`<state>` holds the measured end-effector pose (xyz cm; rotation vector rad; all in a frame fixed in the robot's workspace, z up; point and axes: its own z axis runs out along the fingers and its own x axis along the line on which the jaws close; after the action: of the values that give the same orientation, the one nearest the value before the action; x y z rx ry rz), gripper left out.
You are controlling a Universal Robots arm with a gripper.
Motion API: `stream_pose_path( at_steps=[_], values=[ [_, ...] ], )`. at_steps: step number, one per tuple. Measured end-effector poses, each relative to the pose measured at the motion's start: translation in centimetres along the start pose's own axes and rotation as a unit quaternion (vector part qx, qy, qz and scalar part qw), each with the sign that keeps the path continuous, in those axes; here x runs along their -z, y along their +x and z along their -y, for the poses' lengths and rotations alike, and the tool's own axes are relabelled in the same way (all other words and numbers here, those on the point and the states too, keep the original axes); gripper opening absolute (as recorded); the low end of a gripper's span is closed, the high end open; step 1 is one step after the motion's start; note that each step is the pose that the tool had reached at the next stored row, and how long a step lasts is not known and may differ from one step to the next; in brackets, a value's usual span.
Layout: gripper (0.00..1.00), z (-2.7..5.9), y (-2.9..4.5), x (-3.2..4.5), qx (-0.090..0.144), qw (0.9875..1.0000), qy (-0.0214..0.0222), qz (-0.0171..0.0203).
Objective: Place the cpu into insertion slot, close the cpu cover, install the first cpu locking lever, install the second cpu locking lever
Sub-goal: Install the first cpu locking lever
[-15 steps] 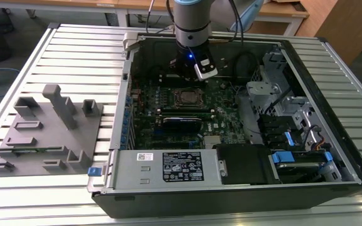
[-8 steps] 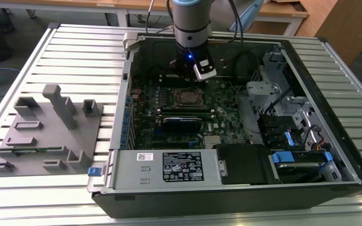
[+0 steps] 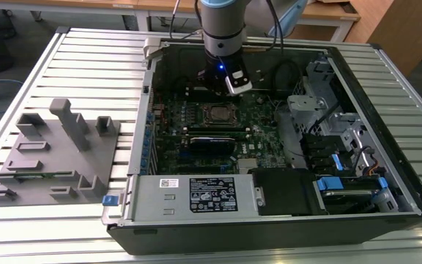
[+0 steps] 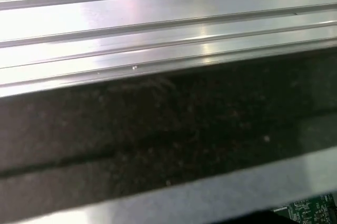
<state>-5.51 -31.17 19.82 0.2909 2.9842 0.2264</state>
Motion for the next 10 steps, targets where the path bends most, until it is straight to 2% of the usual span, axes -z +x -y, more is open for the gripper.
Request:
stream_pose_path(
  at_steps=[10],
  values=[
    [0.11,0.41,-0.05,-0.13,-0.002,1.0000,0.0012,0.0009]
  ],
)
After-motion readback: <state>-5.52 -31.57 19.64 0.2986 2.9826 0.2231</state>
